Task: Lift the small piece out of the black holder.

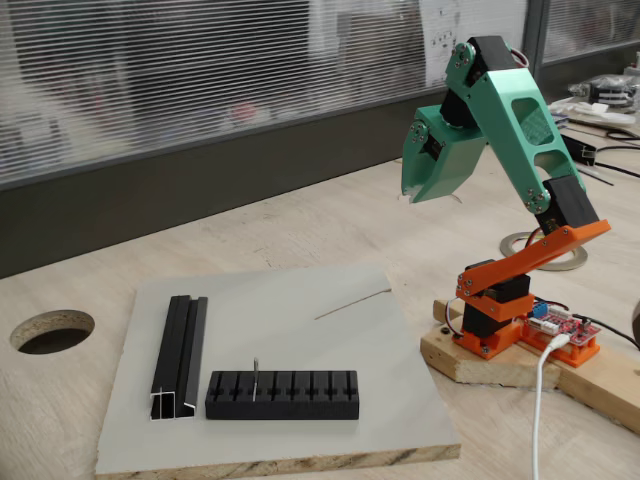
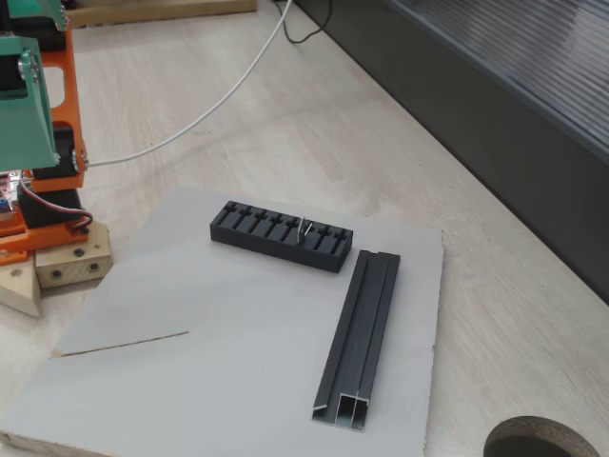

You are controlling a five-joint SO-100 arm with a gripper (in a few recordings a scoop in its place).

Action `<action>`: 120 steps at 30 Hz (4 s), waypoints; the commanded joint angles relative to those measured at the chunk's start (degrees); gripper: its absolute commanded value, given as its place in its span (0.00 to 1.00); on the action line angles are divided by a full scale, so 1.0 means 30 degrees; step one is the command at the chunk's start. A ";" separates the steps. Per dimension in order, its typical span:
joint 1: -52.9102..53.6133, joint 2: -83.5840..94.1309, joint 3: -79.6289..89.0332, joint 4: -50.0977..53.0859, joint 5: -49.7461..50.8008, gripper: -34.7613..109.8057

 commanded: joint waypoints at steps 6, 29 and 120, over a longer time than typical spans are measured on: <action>0.0176 -0.0029 0.0059 0.0557 0.0205 0.32; -0.8320 -0.0088 -0.0205 0.0000 0.0234 0.32; -2.3437 -1.4502 0.0088 -1.3652 0.2813 0.47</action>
